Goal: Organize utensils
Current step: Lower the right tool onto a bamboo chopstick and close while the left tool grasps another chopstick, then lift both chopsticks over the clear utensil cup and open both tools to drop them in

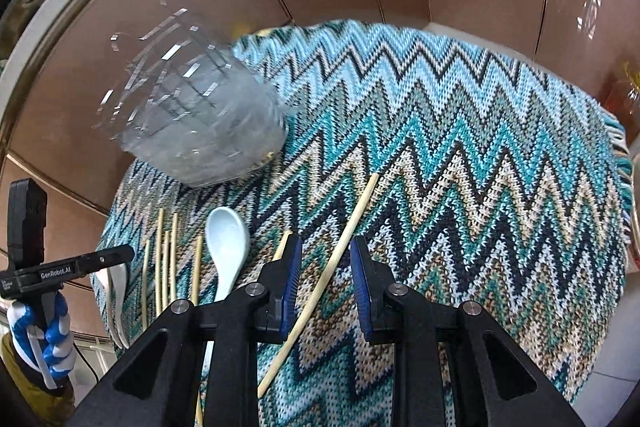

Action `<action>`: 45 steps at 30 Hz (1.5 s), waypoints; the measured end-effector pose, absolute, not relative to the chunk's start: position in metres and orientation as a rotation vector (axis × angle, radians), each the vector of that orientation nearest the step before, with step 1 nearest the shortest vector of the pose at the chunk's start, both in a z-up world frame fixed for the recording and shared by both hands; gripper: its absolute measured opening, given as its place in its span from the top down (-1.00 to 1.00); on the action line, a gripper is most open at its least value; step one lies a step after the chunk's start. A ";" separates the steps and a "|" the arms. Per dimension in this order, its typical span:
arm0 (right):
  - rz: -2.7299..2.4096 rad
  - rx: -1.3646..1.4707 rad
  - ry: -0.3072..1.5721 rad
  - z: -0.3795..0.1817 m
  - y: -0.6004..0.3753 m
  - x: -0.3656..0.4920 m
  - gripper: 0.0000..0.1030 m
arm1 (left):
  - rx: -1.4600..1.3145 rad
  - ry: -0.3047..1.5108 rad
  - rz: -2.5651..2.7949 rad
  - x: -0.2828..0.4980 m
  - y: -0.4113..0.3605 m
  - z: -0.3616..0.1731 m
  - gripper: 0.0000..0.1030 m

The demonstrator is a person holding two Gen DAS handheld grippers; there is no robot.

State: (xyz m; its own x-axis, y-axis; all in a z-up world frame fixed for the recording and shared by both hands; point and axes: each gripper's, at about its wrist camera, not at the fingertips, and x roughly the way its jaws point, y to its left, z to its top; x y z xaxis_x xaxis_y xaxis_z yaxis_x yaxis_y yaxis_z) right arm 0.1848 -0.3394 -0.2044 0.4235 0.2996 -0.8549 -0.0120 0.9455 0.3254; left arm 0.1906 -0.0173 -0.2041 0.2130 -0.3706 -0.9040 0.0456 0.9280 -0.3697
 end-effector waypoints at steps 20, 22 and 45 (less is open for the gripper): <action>0.125 0.268 1.277 -0.239 -0.340 0.248 0.67 | -0.282 1.416 -0.247 0.215 -0.028 -0.230 0.84; 0.116 0.250 1.285 -0.240 -0.334 0.253 0.74 | -0.276 1.415 -0.245 0.216 -0.028 -0.231 0.86; 0.301 0.243 0.908 -0.118 -0.332 0.177 0.89 | -0.254 1.037 -0.311 0.153 -0.007 -0.118 0.91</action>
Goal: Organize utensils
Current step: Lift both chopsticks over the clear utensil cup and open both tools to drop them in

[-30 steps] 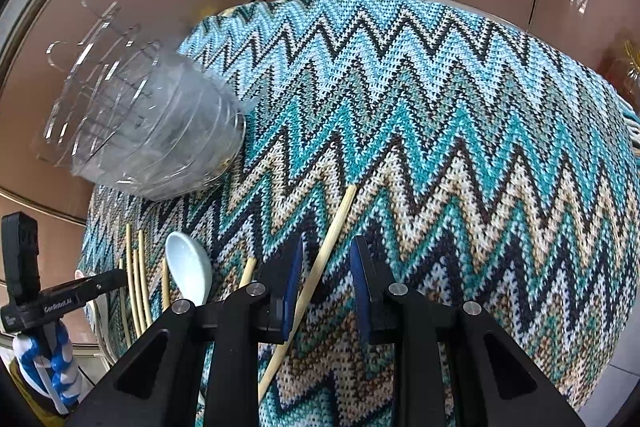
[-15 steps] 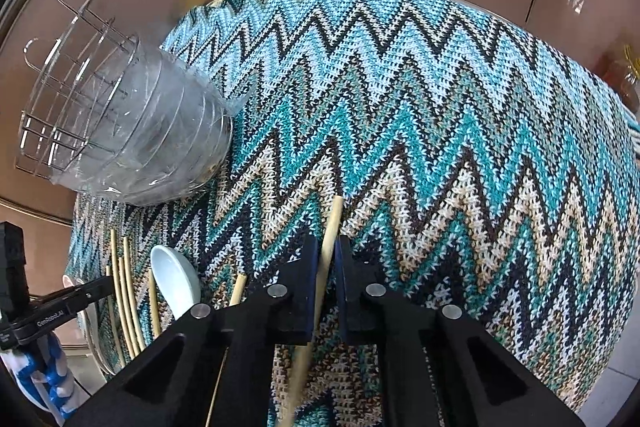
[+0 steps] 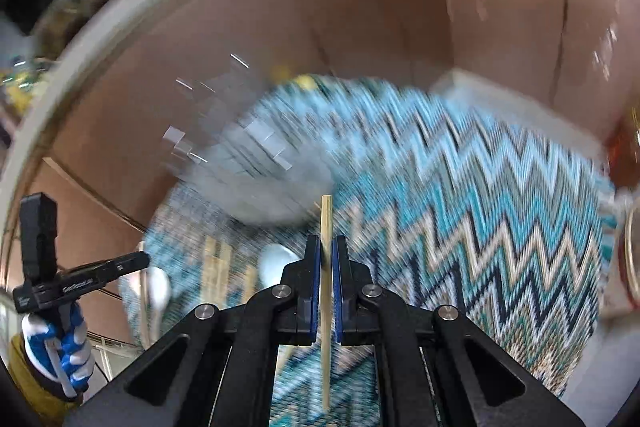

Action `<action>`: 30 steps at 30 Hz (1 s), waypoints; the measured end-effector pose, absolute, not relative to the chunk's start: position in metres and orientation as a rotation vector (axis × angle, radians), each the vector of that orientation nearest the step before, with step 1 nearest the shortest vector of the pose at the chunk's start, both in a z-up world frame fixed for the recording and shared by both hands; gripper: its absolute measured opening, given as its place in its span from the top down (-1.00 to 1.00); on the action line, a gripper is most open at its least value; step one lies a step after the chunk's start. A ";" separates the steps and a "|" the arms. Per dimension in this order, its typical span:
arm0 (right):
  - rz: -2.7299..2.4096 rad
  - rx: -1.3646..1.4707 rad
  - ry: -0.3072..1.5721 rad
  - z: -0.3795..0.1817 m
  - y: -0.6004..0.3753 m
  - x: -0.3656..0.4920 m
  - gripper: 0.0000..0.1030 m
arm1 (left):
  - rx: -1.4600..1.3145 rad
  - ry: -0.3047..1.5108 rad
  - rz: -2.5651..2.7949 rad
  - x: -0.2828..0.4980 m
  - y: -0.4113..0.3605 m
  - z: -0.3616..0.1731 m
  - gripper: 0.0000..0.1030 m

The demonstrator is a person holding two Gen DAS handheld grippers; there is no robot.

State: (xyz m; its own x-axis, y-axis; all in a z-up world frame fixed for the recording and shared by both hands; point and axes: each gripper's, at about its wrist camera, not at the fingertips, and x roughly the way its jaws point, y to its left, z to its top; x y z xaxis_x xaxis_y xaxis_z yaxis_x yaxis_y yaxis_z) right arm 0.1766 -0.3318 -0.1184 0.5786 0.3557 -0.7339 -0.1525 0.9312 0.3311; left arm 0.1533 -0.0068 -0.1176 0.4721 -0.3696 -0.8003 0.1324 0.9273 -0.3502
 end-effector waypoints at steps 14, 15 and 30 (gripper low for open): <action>0.408 0.179 0.361 0.031 -0.285 0.168 0.89 | -0.300 0.399 -0.368 0.164 -0.014 0.047 0.91; 0.396 0.171 0.337 0.030 -0.281 0.177 0.89 | -0.312 0.365 -0.362 0.170 -0.015 0.050 0.91; 0.269 0.067 0.337 -0.040 -0.271 0.230 0.89 | -0.196 0.130 -0.145 0.238 -0.079 -0.019 0.91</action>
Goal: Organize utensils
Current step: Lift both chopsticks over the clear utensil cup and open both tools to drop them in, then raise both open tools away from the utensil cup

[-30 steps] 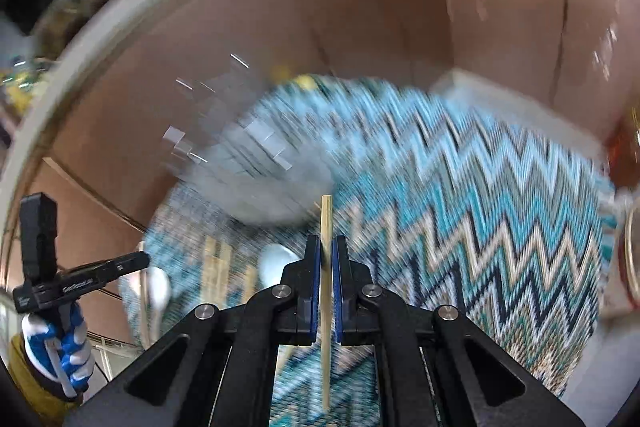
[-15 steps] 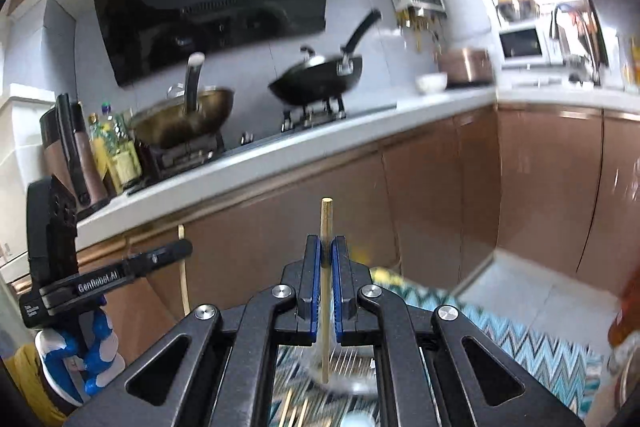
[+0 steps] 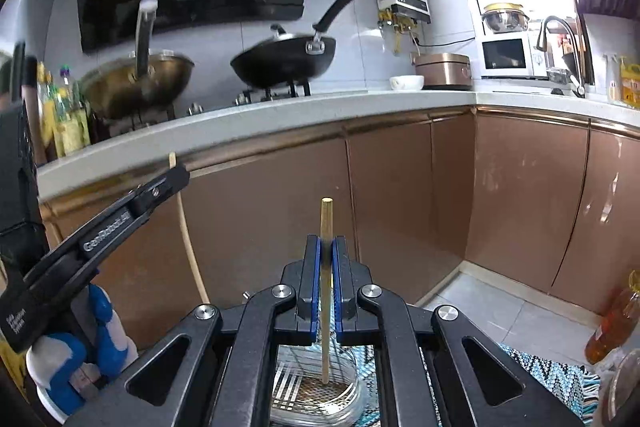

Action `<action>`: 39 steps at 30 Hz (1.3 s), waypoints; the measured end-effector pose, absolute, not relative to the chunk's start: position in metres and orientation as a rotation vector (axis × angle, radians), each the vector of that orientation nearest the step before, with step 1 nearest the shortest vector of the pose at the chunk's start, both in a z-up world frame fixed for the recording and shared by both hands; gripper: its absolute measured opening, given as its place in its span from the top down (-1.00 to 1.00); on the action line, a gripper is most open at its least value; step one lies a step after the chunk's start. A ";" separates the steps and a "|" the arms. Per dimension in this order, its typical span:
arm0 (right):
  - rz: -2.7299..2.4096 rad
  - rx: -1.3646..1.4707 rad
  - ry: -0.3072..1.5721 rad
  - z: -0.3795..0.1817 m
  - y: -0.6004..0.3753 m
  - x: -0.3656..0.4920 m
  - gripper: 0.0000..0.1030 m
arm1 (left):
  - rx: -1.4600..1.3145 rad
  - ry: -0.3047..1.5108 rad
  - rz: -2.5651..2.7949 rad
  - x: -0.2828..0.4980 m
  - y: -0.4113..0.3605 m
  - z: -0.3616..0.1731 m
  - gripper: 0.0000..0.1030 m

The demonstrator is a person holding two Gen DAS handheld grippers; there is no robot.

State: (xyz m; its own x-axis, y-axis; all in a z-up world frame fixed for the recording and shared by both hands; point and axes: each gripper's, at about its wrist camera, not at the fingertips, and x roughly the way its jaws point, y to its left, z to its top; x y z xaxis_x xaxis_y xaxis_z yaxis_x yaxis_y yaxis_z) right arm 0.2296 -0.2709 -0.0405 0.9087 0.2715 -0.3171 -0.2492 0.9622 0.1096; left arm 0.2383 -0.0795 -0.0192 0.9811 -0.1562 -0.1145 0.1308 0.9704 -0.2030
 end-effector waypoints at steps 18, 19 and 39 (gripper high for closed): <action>0.244 0.024 0.343 -0.031 -0.268 0.178 0.46 | -0.130 0.231 -0.227 0.162 -0.043 0.010 0.14; 0.239 0.023 0.336 -0.024 -0.269 0.168 0.46 | -0.122 0.235 -0.234 0.156 -0.039 0.017 0.13; 0.207 0.106 0.353 0.020 -0.274 0.024 0.37 | -0.058 0.382 -0.309 0.037 0.018 0.049 -0.02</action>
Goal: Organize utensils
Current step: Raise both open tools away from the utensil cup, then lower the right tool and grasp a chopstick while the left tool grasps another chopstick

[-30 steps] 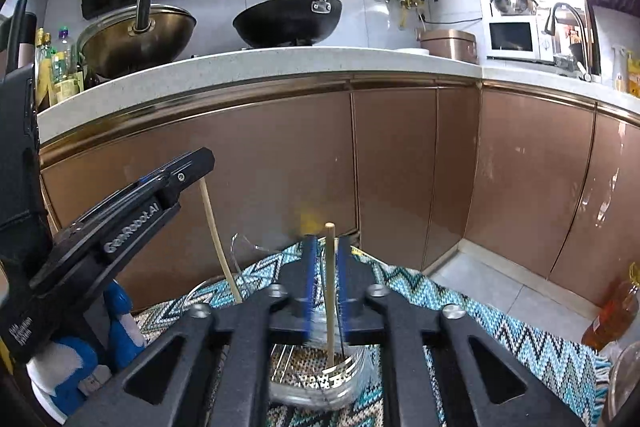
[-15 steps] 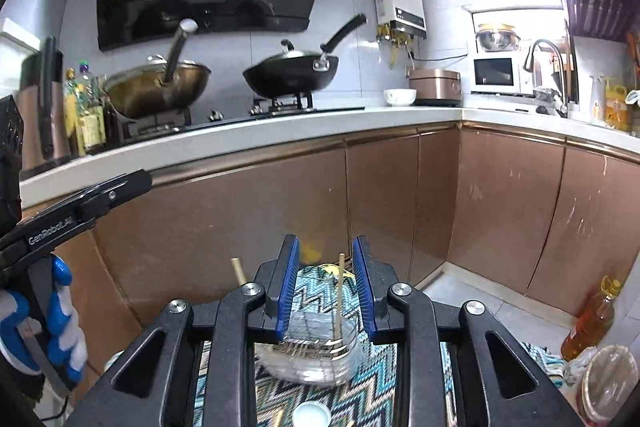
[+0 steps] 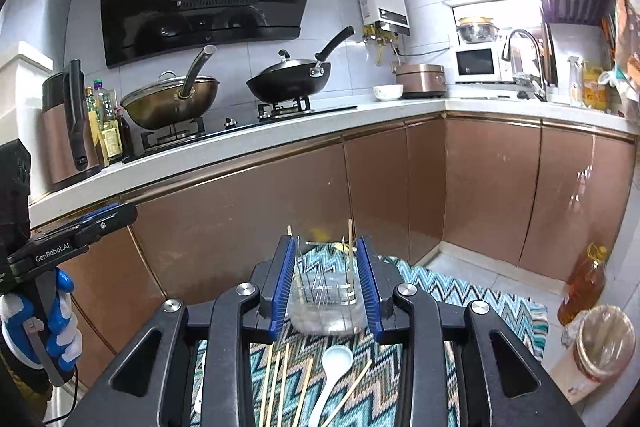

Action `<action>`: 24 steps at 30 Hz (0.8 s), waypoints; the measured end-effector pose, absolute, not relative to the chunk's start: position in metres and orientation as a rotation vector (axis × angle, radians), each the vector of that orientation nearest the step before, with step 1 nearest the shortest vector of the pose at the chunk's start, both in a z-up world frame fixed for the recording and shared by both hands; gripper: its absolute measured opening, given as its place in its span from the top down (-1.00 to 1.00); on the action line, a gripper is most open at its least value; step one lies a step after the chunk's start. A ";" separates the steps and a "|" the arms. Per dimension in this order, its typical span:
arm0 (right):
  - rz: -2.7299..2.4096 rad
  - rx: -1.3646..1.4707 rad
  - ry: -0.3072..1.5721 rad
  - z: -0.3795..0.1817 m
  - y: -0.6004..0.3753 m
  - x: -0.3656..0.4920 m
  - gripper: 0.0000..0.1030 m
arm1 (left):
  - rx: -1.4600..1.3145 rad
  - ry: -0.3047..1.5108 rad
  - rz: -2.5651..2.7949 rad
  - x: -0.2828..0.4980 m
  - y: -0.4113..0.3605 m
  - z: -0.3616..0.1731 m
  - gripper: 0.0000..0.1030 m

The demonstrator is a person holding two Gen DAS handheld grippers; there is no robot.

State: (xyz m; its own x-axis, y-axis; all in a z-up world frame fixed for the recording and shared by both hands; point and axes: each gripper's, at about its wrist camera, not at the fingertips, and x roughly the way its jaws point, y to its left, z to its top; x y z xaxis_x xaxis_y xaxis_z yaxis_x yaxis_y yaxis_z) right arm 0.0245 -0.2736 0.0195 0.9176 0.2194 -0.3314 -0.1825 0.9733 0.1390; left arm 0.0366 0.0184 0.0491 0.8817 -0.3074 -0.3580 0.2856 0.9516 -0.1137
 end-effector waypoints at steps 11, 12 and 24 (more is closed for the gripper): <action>0.171 0.152 0.517 -0.020 -0.282 0.029 0.35 | -0.090 0.686 -0.394 0.066 0.015 -0.012 -0.02; 0.168 0.157 0.538 -0.026 -0.284 0.033 0.35 | -0.096 0.716 -0.411 0.070 0.013 -0.019 -0.02; 0.185 0.241 0.876 -0.124 -0.301 0.099 0.35 | -0.222 1.120 -0.409 0.145 -0.012 -0.132 0.05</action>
State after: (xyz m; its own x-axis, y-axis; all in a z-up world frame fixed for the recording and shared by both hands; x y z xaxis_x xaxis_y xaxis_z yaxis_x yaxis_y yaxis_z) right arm 0.0993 -0.3008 -0.1237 0.6274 0.2580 -0.7347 -0.0617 0.9570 0.2834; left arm 0.1450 -0.0115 -0.1321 0.3719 -0.4254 -0.8251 0.2061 0.9045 -0.3735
